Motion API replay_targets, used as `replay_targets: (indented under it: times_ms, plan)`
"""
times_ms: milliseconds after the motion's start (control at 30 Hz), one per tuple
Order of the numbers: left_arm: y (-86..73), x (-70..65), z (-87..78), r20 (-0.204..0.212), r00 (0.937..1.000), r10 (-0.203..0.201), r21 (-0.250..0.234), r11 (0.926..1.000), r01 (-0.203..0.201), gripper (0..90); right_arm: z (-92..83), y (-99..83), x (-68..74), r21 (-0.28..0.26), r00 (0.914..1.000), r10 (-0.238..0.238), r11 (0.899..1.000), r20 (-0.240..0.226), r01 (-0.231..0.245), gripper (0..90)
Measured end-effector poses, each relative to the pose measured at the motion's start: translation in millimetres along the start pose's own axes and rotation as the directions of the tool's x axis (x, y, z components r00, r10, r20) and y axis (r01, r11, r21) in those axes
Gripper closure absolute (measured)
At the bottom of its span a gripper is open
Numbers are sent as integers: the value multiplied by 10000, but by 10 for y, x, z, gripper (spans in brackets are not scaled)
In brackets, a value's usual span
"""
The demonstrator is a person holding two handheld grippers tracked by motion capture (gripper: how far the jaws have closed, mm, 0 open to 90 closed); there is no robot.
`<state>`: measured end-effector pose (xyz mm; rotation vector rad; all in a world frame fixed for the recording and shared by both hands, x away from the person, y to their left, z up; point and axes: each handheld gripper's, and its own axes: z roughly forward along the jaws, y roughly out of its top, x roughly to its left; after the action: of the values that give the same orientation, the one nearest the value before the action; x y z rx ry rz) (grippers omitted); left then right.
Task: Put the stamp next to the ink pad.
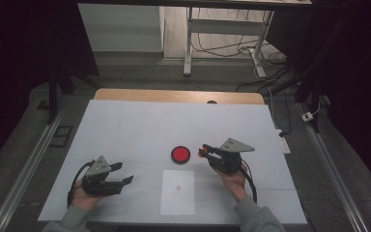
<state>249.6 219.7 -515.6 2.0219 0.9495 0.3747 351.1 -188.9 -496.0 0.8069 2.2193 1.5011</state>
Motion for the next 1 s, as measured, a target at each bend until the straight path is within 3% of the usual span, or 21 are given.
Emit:
replay_targets:
  times_ms: [433, 633, 1000]
  plan:
    - [-1, 4, 17, 23, 10000, 23, 78, 10000, -23, 325, 278, -51, -104, 733, 9995, 73, 9973, 308, -95, 721]
    - [0, 3, 22, 17, 10000, 35, 96, 9999, -35, 325, 348, -72, -132, 1073, 9983, -167, 9942, 553, 107, 720]
    - [-3, 5, 35, 53, 10000, 69, 217, 9997, -70, 323, 467, -142, -194, 1473, 9977, -108, 9891, 675, 7, 719]
